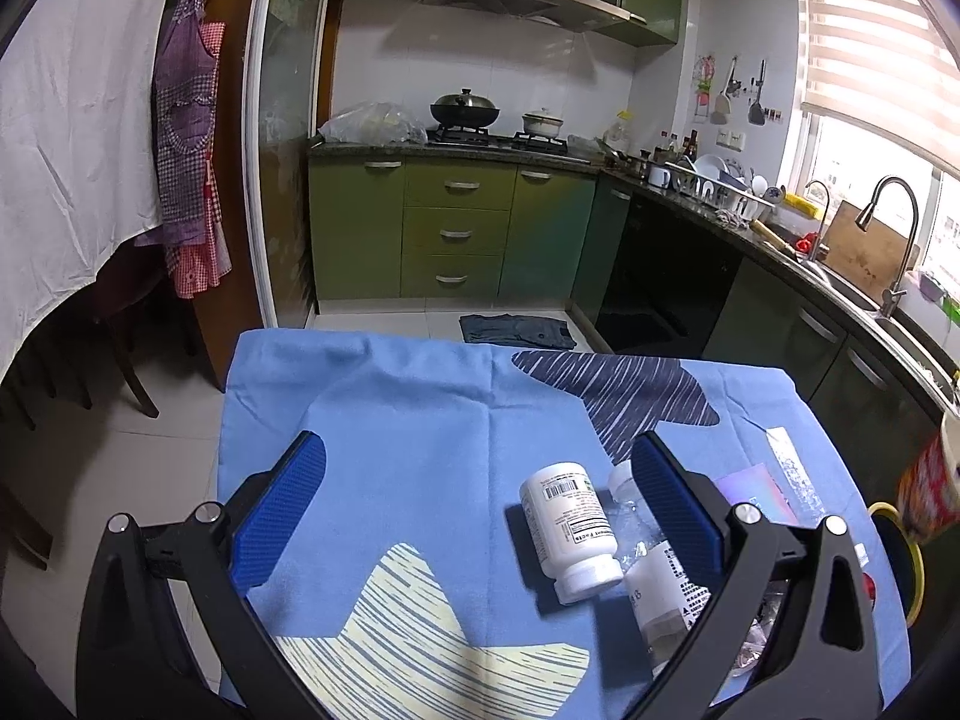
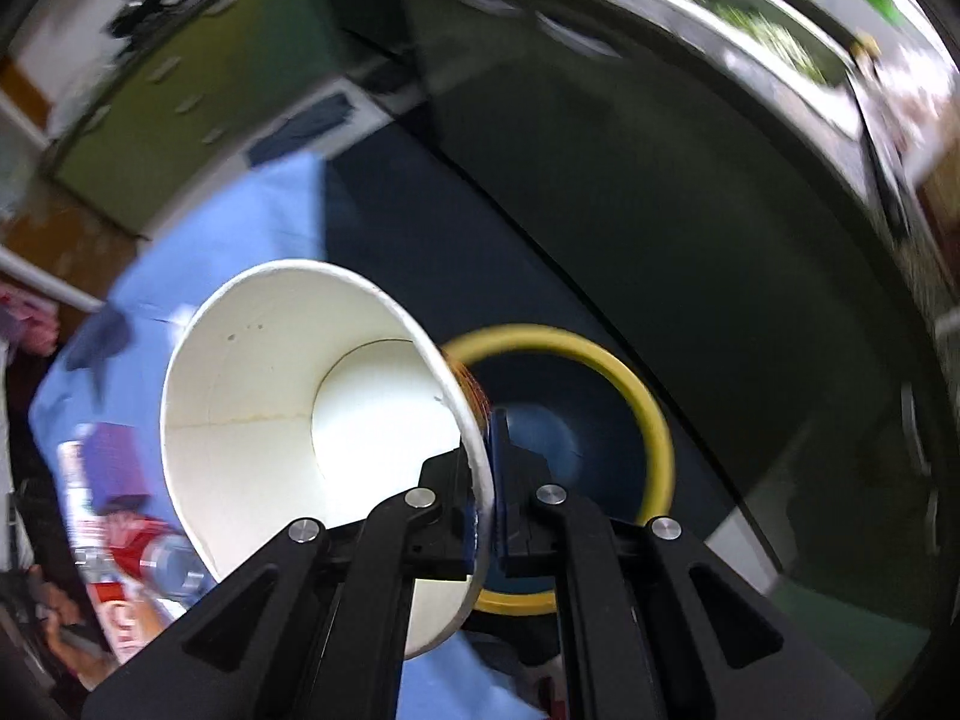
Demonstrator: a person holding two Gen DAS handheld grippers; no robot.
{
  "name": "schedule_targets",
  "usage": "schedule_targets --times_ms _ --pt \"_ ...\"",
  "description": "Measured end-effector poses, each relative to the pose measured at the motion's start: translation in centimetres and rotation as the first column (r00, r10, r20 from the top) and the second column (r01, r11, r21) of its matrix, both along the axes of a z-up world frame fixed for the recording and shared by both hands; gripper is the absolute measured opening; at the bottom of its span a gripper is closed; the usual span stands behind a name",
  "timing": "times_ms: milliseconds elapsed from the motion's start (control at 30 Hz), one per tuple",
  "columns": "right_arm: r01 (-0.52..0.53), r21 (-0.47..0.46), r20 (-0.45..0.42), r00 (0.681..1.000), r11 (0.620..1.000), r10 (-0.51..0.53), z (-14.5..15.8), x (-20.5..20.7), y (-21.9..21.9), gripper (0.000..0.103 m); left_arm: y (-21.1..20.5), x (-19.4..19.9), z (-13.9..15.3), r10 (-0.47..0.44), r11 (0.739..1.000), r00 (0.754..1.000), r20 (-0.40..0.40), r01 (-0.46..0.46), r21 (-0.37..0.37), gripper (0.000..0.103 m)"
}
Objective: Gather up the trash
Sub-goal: 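Carry the noodle cup over the yellow-rimmed bin and open the right gripper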
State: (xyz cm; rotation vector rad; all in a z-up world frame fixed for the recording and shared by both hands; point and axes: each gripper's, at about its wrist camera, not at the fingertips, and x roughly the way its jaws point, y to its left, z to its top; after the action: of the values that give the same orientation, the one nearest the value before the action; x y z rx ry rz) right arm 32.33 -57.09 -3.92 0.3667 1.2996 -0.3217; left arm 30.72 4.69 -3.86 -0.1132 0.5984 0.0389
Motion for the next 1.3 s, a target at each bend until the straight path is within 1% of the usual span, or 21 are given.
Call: schedule_targets --times_ms 133,267,367,433,500,600,667,700,900,933,1000,1067,1100,1167,1233,1300 --pt "0.051 0.022 -0.048 0.998 0.998 -0.050 -4.9 -1.1 -2.5 0.005 -0.2 0.2 -0.3 -0.010 1.000 1.000 -0.011 0.010 -0.001 0.097" --pt "0.072 0.053 -0.083 0.994 0.996 -0.068 -8.8 -1.7 -3.3 0.005 -0.5 0.2 -0.4 -0.015 1.000 1.000 -0.010 0.015 0.008 0.097" --pt "0.072 0.050 -0.106 0.992 0.996 -0.066 -10.5 -1.7 -3.4 0.007 -0.6 0.4 -0.7 -0.022 1.000 0.999 -0.023 0.022 0.008 0.097" --pt "0.078 0.057 -0.119 0.990 0.995 -0.070 -11.1 -1.9 -3.4 0.013 -0.7 0.5 -0.8 -0.028 1.000 0.999 -0.032 0.028 0.006 0.097" --pt "0.080 0.050 -0.130 0.989 0.996 -0.072 -11.5 -1.4 -3.1 0.014 -0.8 0.5 -0.9 -0.034 0.999 0.999 -0.035 0.034 0.007 0.097" --pt "0.081 0.040 -0.138 0.988 0.996 -0.075 -12.1 -0.7 -2.7 0.014 -1.1 0.5 -0.9 -0.047 0.999 0.998 -0.039 0.048 0.011 0.097" --pt "0.081 0.041 -0.132 0.988 0.996 -0.075 -11.7 -0.8 -2.5 0.014 -1.4 0.5 -1.0 -0.057 0.998 0.997 -0.046 0.058 0.014 0.097" --pt "0.078 0.045 -0.129 0.989 0.996 -0.072 -12.0 -0.2 -2.2 0.014 -1.6 0.5 -1.0 -0.066 0.998 0.996 -0.057 0.067 0.014 0.097" --pt "0.052 0.074 -0.096 0.994 0.996 -0.045 -10.7 -0.6 -0.1 0.015 -3.2 0.0 -1.1 -0.137 0.990 0.986 -0.100 0.138 0.003 0.097" --pt "0.043 0.076 -0.090 0.995 0.996 -0.036 -10.5 -0.8 0.2 0.015 -3.5 -0.2 -1.1 -0.153 0.988 0.981 -0.123 0.154 -0.002 0.097" --pt "0.024 0.086 -0.074 0.997 0.996 -0.017 -9.9 -1.6 0.5 0.019 -4.1 -0.9 -0.9 -0.180 0.983 0.970 -0.164 0.181 -0.011 0.097" --pt "0.003 0.092 -0.054 0.999 0.996 0.002 -9.3 -1.9 1.1 0.021 -4.5 -1.8 -0.8 -0.188 0.981 0.964 -0.189 0.193 0.009 0.097" --pt "-0.007 0.096 -0.045 0.999 0.995 0.012 -9.1 -2.1 1.4 0.021 -4.8 -2.4 -0.7 -0.174 0.981 0.962 -0.211 0.187 0.043 0.097" --pt "-0.023 0.107 -0.031 0.999 0.994 0.026 -8.8 -2.5 1.7 0.021 -4.9 -3.6 -0.8 -0.143 0.982 0.960 -0.242 0.168 0.085 0.097" --pt "-0.047 0.117 -0.012 0.999 0.992 0.049 -8.4 -3.0 2.3 0.021 -4.5 -4.7 -1.1 -0.122 0.983 0.950 -0.288 0.156 0.099 0.097" --pt "-0.067 0.131 0.004 0.998 0.989 0.067 -8.2 -3.5 3.1 0.021 -3.5 -5.8 -1.6 -0.110 0.987 0.933 -0.343 0.144 0.076 0.097"
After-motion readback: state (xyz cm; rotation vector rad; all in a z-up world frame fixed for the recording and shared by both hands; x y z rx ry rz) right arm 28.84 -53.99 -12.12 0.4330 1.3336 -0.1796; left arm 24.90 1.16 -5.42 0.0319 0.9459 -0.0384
